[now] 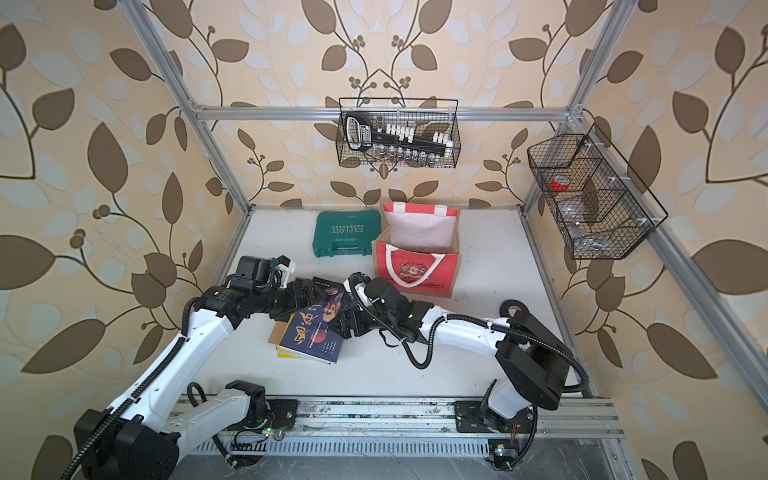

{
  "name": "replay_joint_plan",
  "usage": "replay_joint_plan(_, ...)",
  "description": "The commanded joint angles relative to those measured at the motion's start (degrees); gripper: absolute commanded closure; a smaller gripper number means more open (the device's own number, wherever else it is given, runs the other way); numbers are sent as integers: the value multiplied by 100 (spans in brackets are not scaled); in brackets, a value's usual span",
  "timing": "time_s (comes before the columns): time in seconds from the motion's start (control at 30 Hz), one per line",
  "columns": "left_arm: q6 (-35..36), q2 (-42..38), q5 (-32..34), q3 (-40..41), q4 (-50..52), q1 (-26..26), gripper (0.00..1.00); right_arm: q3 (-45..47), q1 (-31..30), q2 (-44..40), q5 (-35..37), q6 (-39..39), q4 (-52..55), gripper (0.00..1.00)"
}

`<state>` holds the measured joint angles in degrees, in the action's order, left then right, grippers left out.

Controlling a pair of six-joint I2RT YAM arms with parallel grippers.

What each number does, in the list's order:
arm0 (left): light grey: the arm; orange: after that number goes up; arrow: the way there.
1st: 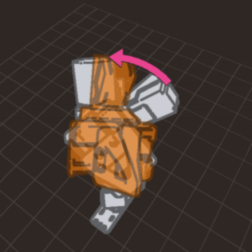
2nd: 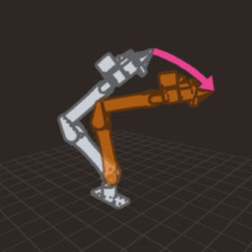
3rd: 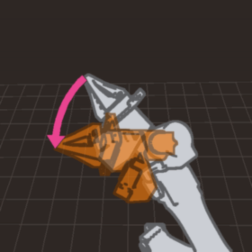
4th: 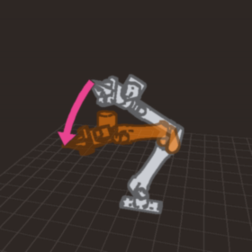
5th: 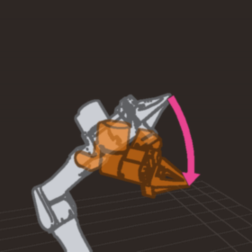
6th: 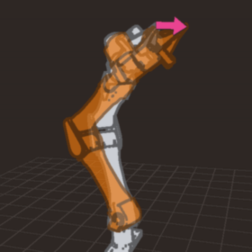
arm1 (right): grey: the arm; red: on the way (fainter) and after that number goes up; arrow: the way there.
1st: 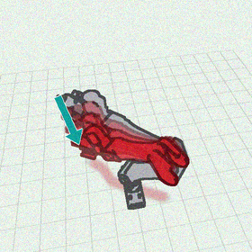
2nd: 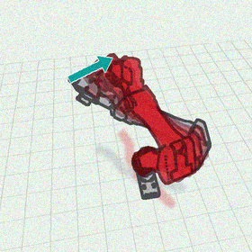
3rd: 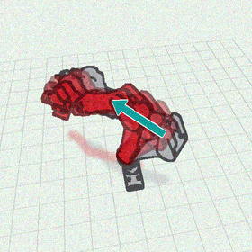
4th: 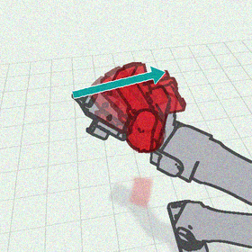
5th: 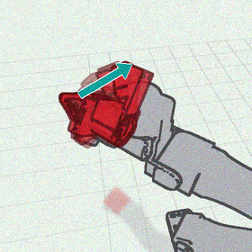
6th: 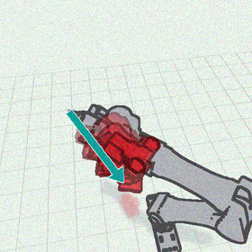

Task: Put the books into the canvas bag
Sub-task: Pick up the book from the book.

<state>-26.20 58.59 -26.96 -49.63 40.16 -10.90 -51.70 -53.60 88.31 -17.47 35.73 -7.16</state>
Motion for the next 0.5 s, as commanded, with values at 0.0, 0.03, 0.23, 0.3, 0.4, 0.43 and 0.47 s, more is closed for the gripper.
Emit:
replay_joint_plan(0.0, -207, -132, -252, 185, -165, -44, 1, -258, -26, -192, 95, -192, -193, 16)
replay_joint_plan(0.03, -244, -145, -280, 228, -221, -44, 1, -298, -23, -162, 95, -226, -177, 17)
replay_joint_plan(0.23, -365, -270, -327, 387, -376, -44, 1, -562, -23, -42, 127, -277, -145, 33)
replay_joint_plan(0.3, -374, -333, -310, 401, -395, -44, 1, -620, -19, -27, 226, -293, -116, 40)
replay_joint_plan(0.4, -406, -396, -344, 410, -488, -44, 1, -725, -18, 53, 302, -322, -25, 50)
replay_joint_plan(0.43, -415, -413, -352, 417, -500, -44, 1, -770, -15, 85, 317, -315, 14, 54)
replay_joint_plan(0.47, -414, -431, -377, 431, -547, -44, 1, -806, -12, 123, 323, -305, 27, 58)
